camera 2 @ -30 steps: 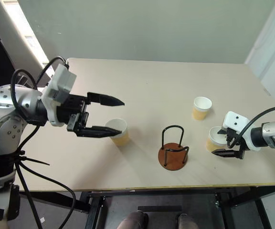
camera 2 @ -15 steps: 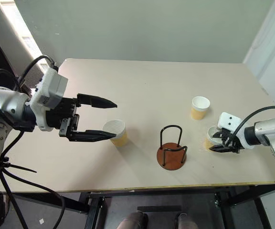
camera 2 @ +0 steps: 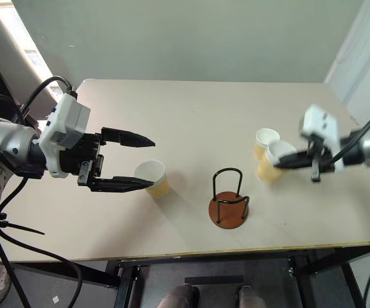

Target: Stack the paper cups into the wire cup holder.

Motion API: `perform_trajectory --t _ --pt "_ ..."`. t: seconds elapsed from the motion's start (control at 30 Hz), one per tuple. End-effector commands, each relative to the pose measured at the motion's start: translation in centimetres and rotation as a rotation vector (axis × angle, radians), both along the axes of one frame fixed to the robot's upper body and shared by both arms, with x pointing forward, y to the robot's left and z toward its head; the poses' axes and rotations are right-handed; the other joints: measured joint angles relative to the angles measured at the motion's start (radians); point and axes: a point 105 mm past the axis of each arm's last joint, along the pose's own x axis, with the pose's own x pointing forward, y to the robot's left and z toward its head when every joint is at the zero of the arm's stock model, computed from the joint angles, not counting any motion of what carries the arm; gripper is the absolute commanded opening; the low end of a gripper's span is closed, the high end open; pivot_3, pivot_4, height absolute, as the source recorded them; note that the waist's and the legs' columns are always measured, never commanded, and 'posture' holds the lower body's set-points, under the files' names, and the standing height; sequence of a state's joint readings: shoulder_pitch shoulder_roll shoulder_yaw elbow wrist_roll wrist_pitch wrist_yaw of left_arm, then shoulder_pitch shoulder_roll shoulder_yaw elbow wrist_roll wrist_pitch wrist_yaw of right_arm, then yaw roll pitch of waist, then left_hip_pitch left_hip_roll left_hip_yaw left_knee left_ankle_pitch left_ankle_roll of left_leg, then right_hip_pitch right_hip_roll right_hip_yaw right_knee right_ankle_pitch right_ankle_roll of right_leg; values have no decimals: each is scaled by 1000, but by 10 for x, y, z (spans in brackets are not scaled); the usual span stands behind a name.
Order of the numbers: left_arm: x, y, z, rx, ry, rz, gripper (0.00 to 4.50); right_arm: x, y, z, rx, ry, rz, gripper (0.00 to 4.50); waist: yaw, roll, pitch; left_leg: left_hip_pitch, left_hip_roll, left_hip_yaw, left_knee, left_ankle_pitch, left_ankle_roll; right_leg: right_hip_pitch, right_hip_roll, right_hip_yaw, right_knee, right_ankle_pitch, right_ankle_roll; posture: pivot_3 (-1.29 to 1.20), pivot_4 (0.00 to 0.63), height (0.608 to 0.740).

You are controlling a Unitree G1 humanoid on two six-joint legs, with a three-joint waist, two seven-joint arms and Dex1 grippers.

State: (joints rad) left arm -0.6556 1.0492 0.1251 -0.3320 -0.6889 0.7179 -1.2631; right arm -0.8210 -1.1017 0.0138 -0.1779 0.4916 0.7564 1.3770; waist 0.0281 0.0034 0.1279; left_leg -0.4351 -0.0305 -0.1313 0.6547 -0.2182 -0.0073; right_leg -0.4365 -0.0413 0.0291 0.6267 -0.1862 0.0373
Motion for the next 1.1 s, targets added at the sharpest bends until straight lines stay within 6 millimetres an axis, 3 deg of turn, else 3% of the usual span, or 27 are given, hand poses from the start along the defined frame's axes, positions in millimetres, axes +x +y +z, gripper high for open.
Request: perform_trajectory --t 0.03,0.23,0.7,0.83,1.0,1.1 --pt "2 -1 1 10 -30 1 4500 -22 27 21 51 -17 161 43 0 0 0 0 0 -1 0 3 -5 0 0 -1 0 -1 -1 0 150 740" --pt "1 -2 -4 22 -18 1 4500 -34 49 9 -1 -14 261 43 1 0 0 0 1 -2 -5 5 -9 -2 0 -1 0 -2 -3 0 150 740" --pt "3 1 -7 30 -13 19 4500 -25 54 -22 -121 -31 277 43 0 0 0 0 1 -2 -7 4 -5 -4 0 -1 2 -1 -2 0 150 740" --pt "6 -2 -9 35 -24 24 4500 -21 56 -27 -149 -39 273 930 0 0 0 0 1 -2 -7 4 -3 -4 0 -1 3 0 -3 0 150 740" --pt "6 -2 -9 32 -29 17 4500 -23 55 -27 -177 -48 283 2654 0 0 0 0 1 -2 -7 5 -2 -4 0 -2 3 0 -4 0 150 740" --pt "21 -6 -1 -7 -101 70 4500 -11 49 -17 -157 -91 229 3733 1 0 0 0 1 -2 -7 5 -2 -4 0 -2 3 0 -4 0 150 740"
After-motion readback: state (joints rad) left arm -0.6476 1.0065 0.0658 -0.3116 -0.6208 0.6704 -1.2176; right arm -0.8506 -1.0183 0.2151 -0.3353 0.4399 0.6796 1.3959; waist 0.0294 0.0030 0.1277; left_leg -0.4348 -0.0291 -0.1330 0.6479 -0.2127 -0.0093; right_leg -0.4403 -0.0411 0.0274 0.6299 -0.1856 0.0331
